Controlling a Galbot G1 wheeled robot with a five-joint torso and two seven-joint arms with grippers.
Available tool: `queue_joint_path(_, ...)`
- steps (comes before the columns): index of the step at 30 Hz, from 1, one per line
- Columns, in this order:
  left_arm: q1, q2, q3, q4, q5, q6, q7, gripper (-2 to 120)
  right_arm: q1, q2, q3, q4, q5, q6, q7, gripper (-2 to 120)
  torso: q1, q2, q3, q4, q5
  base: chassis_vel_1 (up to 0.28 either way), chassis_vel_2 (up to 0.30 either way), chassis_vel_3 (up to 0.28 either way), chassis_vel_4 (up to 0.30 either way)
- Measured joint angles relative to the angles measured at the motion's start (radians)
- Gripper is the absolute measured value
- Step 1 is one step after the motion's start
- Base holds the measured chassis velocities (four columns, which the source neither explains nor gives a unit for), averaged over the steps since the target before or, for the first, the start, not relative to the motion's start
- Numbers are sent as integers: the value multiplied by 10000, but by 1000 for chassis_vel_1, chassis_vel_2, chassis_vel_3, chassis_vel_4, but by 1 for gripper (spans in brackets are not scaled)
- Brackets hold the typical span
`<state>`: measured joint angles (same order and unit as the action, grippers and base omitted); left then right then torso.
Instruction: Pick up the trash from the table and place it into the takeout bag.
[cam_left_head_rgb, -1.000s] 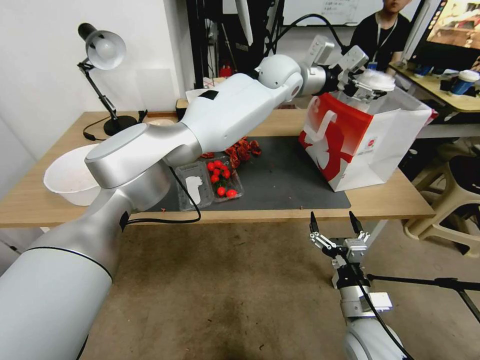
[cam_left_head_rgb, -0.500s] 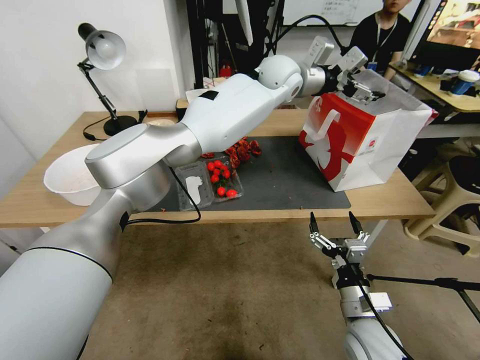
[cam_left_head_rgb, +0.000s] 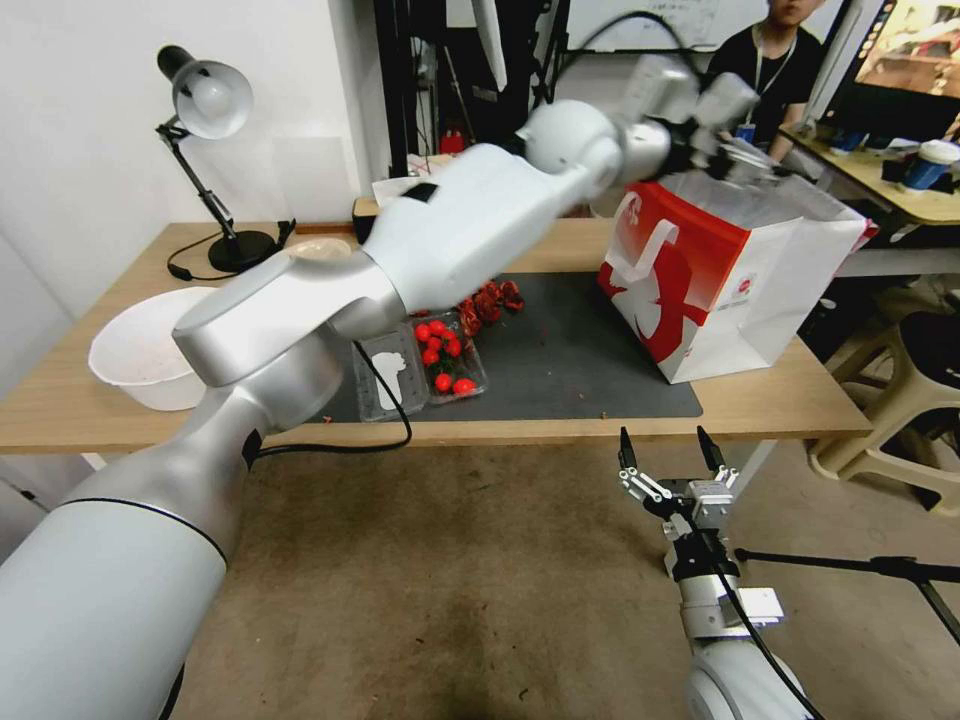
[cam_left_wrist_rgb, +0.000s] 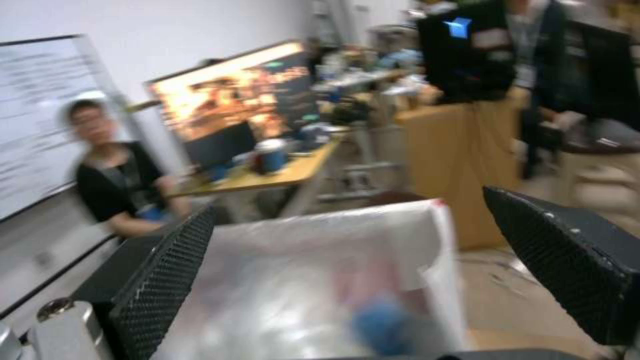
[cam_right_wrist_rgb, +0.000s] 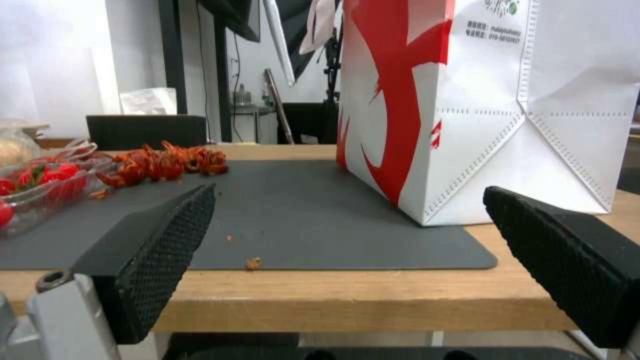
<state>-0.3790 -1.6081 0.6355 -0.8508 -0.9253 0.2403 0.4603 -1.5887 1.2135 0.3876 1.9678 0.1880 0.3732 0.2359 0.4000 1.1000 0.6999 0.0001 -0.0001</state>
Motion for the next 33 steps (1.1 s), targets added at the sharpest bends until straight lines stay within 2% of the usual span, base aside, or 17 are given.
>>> queue_joint_path(1,17,-2,-21,-63,6,6,-51,100,-5,-1,0,1,0,1,1,100,0,1,0,-4,0,0,0,0,0)
queue_joint_path(2,165,8,-69,-662,-15,83,-408,100,-27,-16,1,2,3,8,0,100,0,0,2,5,0,0,0,0,0)
queue_joint_path(4,165,8,-69,-662,-15,83,-408,100,-27,-16,1,2,3,8,0,100,0,0,2,5,0,0,0,0,0)
queue_joint_path(5,295,58,-91,-1214,-73,113,-763,100,-30,-17,1,12,3,10,-2,100,0,0,0,-11,1,0,0,0,0)
queue_joint_path(7,365,158,-101,-1458,-122,112,-988,100,-29,-17,0,14,3,11,-2,100,0,2,-1,-17,1,0,0,0,0)
queue_joint_path(9,551,561,-109,-2078,-334,112,-1668,100,-39,-13,4,15,2,12,0,100,-2,3,-1,-12,2,0,0,0,0)
queue_joint_path(14,769,1015,-120,-2704,-600,99,-2522,100,-41,10,5,26,-4,12,1,100,-2,3,-1,-5,1,0,0,0,0)
queue_joint_path(17,1360,1816,-289,-3621,-837,-91,-3618,100,-77,87,6,69,-66,2,4,100,2,1,1,6,-3,0,0,0,0)
queue_joint_path(18,1360,1816,-289,-3621,-837,-91,-3618,100,-77,87,6,69,-66,2,4,100,2,1,1,6,-3,0,0,0,0)
queue_joint_path(21,2132,2580,-572,-4651,-959,-200,-4597,100,-86,112,-34,132,-121,-39,13,100,-1,2,0,0,-2,0,0,0,0)
queue_joint_path(22,2132,2580,-572,-4651,-959,-200,-4597,100,-86,112,-34,132,-121,-39,13,100,-1,2,0,0,-2,0,0,0,0)
queue_joint_path(25,3080,3285,-789,-5876,-866,-739,-6047,100,-126,54,-18,185,-126,-64,25,100,0,2,0,0,-3,0,0,0,0)
queue_joint_path(26,3080,3285,-789,-5876,-866,-739,-6047,100,-126,54,-18,185,-126,-64,25,100,0,2,0,0,-3,0,0,0,0)
queue_joint_path(28,3715,3776,-810,-6640,-421,-1154,-7736,100,-159,10,16,199,-125,-65,30,100,-1,2,0,-2,-2,0,0,0,0)
queue_joint_path(29,3968,3964,-851,-6903,-235,-1219,-8297,100,-158,6,17,200,-123,-65,30,100,0,2,0,-4,-2,0,0,0,0)
queue_joint_path(30,3968,3964,-851,-6903,-235,-1219,-8297,100,-158,6,17,200,-123,-65,30,100,0,2,0,-4,-2,0,0,0,0)
queue_joint_path(33,4933,4799,-1222,-7656,523,-1338,-9280,100,-158,14,18,204,-122,-65,35,100,-1,1,0,0,-1,0,0,0,0)
